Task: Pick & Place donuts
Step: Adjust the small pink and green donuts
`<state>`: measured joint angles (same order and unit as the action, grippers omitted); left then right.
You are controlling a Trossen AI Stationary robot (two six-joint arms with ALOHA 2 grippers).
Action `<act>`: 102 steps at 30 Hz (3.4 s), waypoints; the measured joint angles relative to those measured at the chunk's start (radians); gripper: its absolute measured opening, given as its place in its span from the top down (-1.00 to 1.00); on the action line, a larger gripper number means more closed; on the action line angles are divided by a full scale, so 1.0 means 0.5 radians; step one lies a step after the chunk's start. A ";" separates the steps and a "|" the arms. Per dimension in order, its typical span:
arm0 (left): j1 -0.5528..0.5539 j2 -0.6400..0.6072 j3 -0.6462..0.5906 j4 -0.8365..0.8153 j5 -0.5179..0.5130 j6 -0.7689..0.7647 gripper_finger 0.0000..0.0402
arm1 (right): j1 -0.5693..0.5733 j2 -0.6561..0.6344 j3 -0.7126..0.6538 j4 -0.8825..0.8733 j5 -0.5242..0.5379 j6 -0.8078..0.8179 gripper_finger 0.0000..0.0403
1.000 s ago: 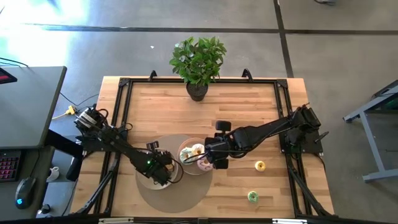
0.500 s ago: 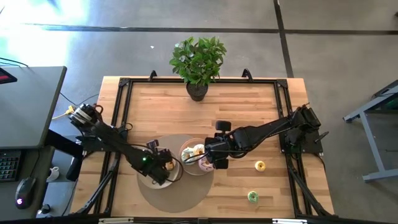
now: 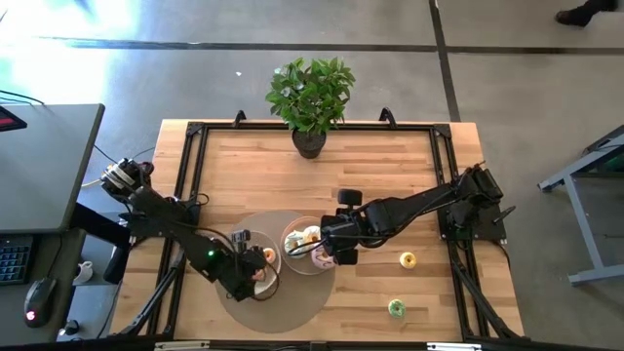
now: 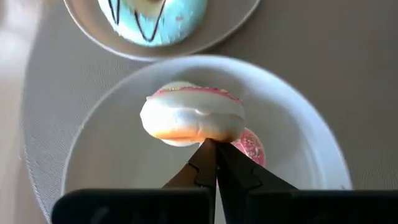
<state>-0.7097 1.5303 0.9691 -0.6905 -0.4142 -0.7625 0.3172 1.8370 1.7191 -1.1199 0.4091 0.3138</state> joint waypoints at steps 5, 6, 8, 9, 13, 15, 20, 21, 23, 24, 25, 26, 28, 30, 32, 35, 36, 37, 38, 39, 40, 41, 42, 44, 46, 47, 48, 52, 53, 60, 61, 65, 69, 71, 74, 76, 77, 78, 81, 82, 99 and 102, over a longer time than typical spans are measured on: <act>-0.084 -0.053 0.000 0.020 -0.128 0.053 1.00 | 0.002 0.013 -0.065 0.352 -0.035 -0.133 0.53; -0.105 -0.065 0.000 0.023 -0.147 0.055 1.00 | 0.007 0.014 -0.116 0.449 -0.069 -0.212 0.53; -0.148 -0.081 0.000 0.032 -0.190 0.060 1.00 | 0.009 0.018 -0.242 0.706 -0.164 -0.380 0.53; -0.169 -0.085 0.000 0.029 -0.197 0.060 1.00 | 0.009 0.018 -0.329 0.895 -0.216 -0.453 0.53; -0.236 -0.102 0.000 0.037 -0.214 0.051 1.00 | -0.002 0.019 -0.701 1.723 -0.462 -0.731 0.53; -0.249 -0.101 0.000 0.053 -0.214 0.039 1.00 | -0.029 0.019 -0.880 2.218 -0.552 -0.860 0.52; -0.243 -0.101 0.000 0.166 -0.215 0.043 1.00 | -0.130 0.052 -1.122 3.161 -0.867 -1.009 0.38; -0.243 -0.101 0.000 0.191 -0.229 0.047 1.00 | -0.150 0.072 -1.127 3.231 -0.967 -0.997 0.33; -0.243 -0.101 0.001 0.224 -0.239 0.050 1.00 | -0.178 0.147 -1.093 3.283 -1.113 -0.987 0.23; -0.243 -0.101 0.001 0.234 -0.239 0.050 1.00 | -0.186 0.183 -1.069 3.279 -1.139 -0.993 0.17; -0.243 -0.101 0.000 0.244 -0.239 0.050 1.00 | -0.190 0.217 -1.044 3.269 -1.153 -1.004 0.12; -0.243 -0.101 0.000 0.258 -0.240 0.050 1.00 | -0.193 0.253 -1.011 3.267 -1.156 -1.019 0.08; -0.243 -0.101 0.000 0.265 -0.246 0.052 1.00 | -0.204 0.323 -0.934 3.277 -1.160 -1.042 0.00; -0.243 -0.101 0.000 0.304 -0.250 0.064 1.00 | -0.204 0.397 -0.844 3.255 -1.171 -1.043 -0.04; -0.243 -0.101 0.000 0.325 -0.247 0.096 1.00 | -0.204 0.457 -0.762 3.199 -1.172 -1.044 -0.05; -0.243 -0.101 0.000 0.362 -0.245 0.118 1.00 | -0.207 0.520 -0.636 3.036 -1.187 -1.049 -0.05; -0.243 -0.101 0.000 0.361 -0.246 0.118 1.00 | -0.207 0.532 -0.604 2.975 -1.208 -1.049 -0.05; -0.243 -0.100 0.000 0.360 -0.244 0.118 1.00 | -0.208 0.550 -0.567 2.940 -1.244 -1.049 -0.06; -0.243 -0.100 0.000 0.355 -0.242 0.122 1.00 | -0.208 0.557 -0.549 2.913 -1.296 -1.049 -0.06; -0.243 -0.100 0.000 0.352 -0.243 0.140 1.00 | -0.208 0.562 -0.545 2.898 -1.354 -1.049 -0.06; -0.243 -0.100 0.000 0.355 -0.243 0.160 1.00 | -0.208 0.581 -0.529 2.911 -1.408 -1.048 -0.06; -0.243 -0.100 0.000 0.359 -0.243 0.175 1.00 | -0.206 0.591 -0.517 2.920 -1.432 -1.047 -0.06; -0.243 -0.100 0.000 0.362 -0.241 0.203 1.00 | -0.201 0.591 -0.517 2.908 -1.433 -1.047 -0.06; -0.243 -0.102 0.000 0.422 -0.240 0.271 1.00 | -0.197 0.591 -0.517 2.918 -1.392 -1.048 -0.06; -0.243 -0.102 0.000 0.483 -0.238 0.383 1.00 | -0.197 0.590 -0.518 2.912 -1.355 -1.038 -0.06; -0.243 -0.102 0.000 0.520 -0.237 0.438 1.00 | -0.197 0.590 -0.521 2.907 -1.355 -1.029 -0.06; -0.243 -0.102 0.000 0.560 -0.232 0.487 1.00 | -0.197 0.591 -0.523 2.904 -1.357 -1.018 -0.06; -0.243 -0.104 0.000 0.590 -0.232 0.577 1.00 | -0.197 0.591 -0.523 2.886 -1.374 -1.012 -0.06; -0.243 -0.104 0.000 0.577 -0.234 0.575 1.00 | -0.197 0.591 -0.523 2.877 -1.402 -1.012 -0.06; -0.217 -0.105 0.000 0.539 -0.285 0.567 1.00 | -0.181 0.591 -0.523 2.882 -1.517 -0.994 0.00; -0.202 -0.105 0.000 0.540 -0.284 0.559 1.00 | -0.174 0.591 -0.523 2.884 -1.496 -0.994 0.02; -0.132 -0.112 0.000 0.518 -0.269 0.489 1.00 | -0.152 0.590 -0.523 2.895 -1.426 -0.995 0.21; -0.056 -0.112 0.000 0.482 -0.206 0.380 1.00 | -0.153 0.590 -0.523 2.861 -1.360 -0.995 0.45; -0.028 -0.112 0.000 0.479 -0.170 0.357 1.00 | -0.153 0.589 -0.523 2.833 -1.332 -0.995 0.56; -0.015 -0.112 -0.002 0.469 -0.173 0.300 0.97 | -0.149 0.586 -0.523 2.773 -1.231 -0.996 0.71; -0.015 -0.112 -0.002 0.450 -0.185 0.245 0.93 | -0.147 0.586 -0.521 2.755 -1.158 -0.995 0.80; -0.017 -0.112 -0.002 0.429 -0.185 0.207 0.89 | -0.146 0.586 -0.521 2.751 -1.126 -0.996 0.85; -0.018 -0.112 -0.002 0.401 -0.183 0.163 0.85 | -0.146 0.586 -0.521 2.749 -1.093 -0.996 0.90; -0.017 -0.112 -0.002 0.315 -0.179 -0.008 0.67 | -0.146 0.586 -0.521 2.748 -0.966 -1.006 0.96; -0.016 -0.112 -0.002 0.293 -0.180 -0.075 0.60 | -0.145 0.586 -0.522 2.748 -0.913 -1.008 0.96; -0.021 -0.114 0.002 0.004 -0.088 -0.772 0.05 | -0.269 0.591 -0.525 2.651 -0.637 -0.679 0.95; -0.021 -0.134 0.002 -0.114 -0.089 -0.853 0.08 | -0.279 0.591 -0.524 2.673 -0.687 -0.567 0.92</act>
<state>-0.7200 1.4631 0.9701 -0.7476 -0.4587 -1.1891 0.1778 2.1323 1.4569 0.2165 0.0654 0.0303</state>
